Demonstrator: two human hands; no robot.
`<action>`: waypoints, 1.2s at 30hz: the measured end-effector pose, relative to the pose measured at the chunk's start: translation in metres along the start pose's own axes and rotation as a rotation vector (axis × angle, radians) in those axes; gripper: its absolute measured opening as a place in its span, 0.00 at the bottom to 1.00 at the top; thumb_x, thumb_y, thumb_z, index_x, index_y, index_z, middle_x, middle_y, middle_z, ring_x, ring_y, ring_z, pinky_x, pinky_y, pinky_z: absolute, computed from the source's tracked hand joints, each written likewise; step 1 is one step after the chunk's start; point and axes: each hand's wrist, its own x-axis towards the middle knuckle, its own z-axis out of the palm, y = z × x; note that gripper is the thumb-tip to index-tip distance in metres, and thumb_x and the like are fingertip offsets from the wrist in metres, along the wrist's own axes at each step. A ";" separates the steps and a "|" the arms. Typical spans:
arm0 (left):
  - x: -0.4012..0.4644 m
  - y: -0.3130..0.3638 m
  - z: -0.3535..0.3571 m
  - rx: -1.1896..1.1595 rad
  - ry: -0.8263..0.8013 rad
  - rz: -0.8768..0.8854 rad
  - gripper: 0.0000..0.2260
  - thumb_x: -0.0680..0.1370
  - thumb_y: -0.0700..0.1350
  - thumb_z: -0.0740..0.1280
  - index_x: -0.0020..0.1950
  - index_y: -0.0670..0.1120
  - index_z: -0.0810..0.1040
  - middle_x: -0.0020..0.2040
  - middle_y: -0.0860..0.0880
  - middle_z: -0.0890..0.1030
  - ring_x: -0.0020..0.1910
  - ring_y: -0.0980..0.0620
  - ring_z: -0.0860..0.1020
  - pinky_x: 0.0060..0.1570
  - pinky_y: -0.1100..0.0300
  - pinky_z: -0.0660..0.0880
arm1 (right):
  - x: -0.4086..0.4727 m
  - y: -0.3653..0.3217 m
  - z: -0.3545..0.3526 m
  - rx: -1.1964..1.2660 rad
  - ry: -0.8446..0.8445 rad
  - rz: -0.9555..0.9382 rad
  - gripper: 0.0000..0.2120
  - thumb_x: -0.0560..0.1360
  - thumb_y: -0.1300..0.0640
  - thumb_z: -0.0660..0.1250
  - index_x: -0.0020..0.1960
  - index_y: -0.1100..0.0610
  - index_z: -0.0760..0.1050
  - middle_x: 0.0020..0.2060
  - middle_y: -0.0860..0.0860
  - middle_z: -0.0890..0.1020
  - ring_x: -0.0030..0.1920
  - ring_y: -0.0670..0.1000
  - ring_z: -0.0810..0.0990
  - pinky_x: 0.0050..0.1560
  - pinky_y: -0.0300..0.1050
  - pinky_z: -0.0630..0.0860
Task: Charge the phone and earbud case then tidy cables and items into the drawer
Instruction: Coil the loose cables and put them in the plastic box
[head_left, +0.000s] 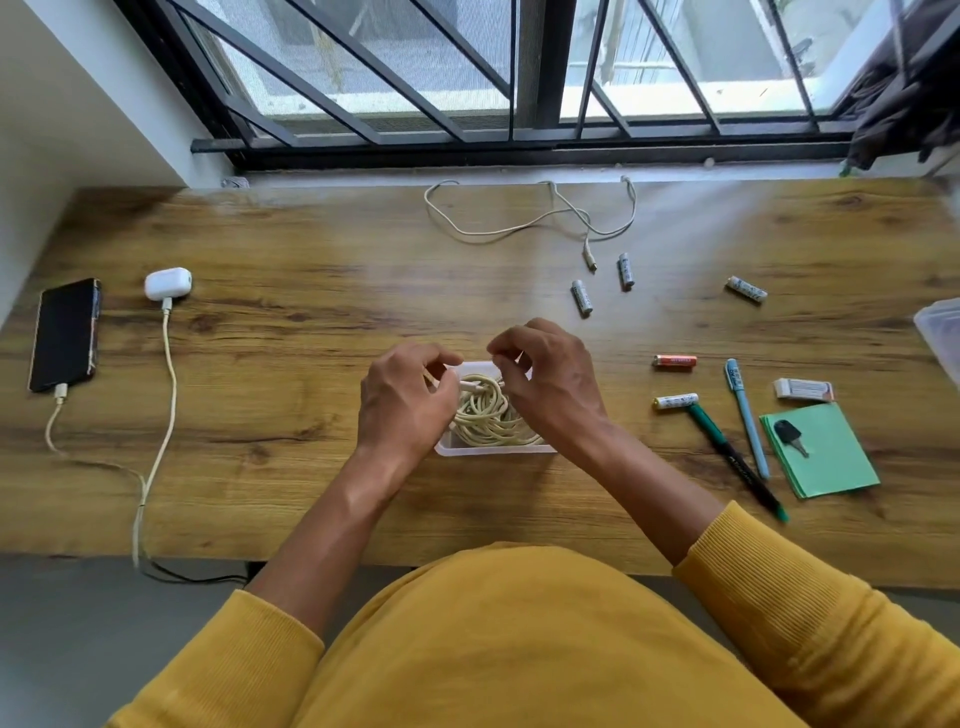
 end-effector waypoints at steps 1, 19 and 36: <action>0.001 0.001 -0.001 -0.012 0.001 -0.004 0.05 0.79 0.45 0.73 0.53 0.51 0.88 0.47 0.55 0.86 0.40 0.58 0.81 0.46 0.56 0.81 | 0.001 0.001 -0.002 -0.001 -0.001 0.002 0.05 0.77 0.61 0.73 0.51 0.54 0.85 0.43 0.47 0.82 0.41 0.47 0.81 0.45 0.51 0.81; 0.067 0.029 0.008 -0.072 -0.037 0.034 0.07 0.80 0.47 0.70 0.53 0.53 0.88 0.49 0.56 0.87 0.47 0.58 0.84 0.52 0.52 0.84 | 0.057 0.023 -0.031 -0.054 0.058 0.110 0.06 0.77 0.55 0.71 0.51 0.51 0.85 0.44 0.47 0.85 0.43 0.48 0.82 0.49 0.52 0.81; 0.149 0.046 0.054 0.006 -0.151 0.015 0.07 0.79 0.46 0.70 0.53 0.53 0.89 0.50 0.54 0.88 0.47 0.55 0.85 0.56 0.56 0.81 | 0.167 0.088 -0.048 -0.391 0.041 0.533 0.08 0.75 0.53 0.72 0.53 0.51 0.84 0.49 0.53 0.87 0.52 0.58 0.84 0.54 0.49 0.77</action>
